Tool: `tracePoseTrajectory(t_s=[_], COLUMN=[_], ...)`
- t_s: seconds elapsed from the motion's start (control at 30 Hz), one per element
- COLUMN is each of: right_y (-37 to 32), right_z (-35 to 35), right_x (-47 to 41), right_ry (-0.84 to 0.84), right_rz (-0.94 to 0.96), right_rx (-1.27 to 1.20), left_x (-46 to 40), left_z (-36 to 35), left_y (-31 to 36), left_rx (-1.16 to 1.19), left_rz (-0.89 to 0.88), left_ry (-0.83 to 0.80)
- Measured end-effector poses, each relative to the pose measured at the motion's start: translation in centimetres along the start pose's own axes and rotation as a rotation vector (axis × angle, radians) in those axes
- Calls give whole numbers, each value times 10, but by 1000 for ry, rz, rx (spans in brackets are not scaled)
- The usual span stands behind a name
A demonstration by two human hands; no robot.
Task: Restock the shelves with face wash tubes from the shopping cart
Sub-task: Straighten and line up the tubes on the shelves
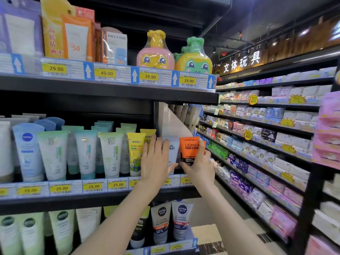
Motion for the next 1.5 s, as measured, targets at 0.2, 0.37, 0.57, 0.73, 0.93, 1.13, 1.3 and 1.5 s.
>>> tracePoseTrajectory(t_s=[0.2, 0.37, 0.57, 0.73, 0.93, 1.13, 1.3, 1.5], right_y=[1, 3, 12, 18, 25, 28, 30, 29], right_z=[1, 1, -5, -8, -10, -10, -10, -10], right_x=[1, 5, 14, 18, 18, 16, 16, 15], right_ry=[0, 6, 55, 95, 108, 94, 92, 81], right_rz=[23, 26, -41, -86, -114, -121, -119, -95], right_rx=[-27, -27, -111, -175, -244, -284, -313, -336], left_x=[0, 6, 23, 24, 22, 21, 22, 27], left_z=[0, 11, -3, -22, -28, -33, -38, -38], left_y=[-4, -19, -35, -34, -33, -32, -29, -27], left_rx=[-60, 112, 360, 352, 323, 360, 367, 403], left_rz=[16, 43, 243, 389, 432, 427, 428, 443], left_ry=[-2, 25, -98, -159, -168, -183, -179, -164])
Point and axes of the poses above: each hand's wrist, its own x-axis away from the middle knuckle, its own z-axis out of the back of the hand, y = z × x, the point moved 9 cm from there along -x, towards the middle knuckle, and after that the axes turned 15 degrees about z, right-handed, at the moved point
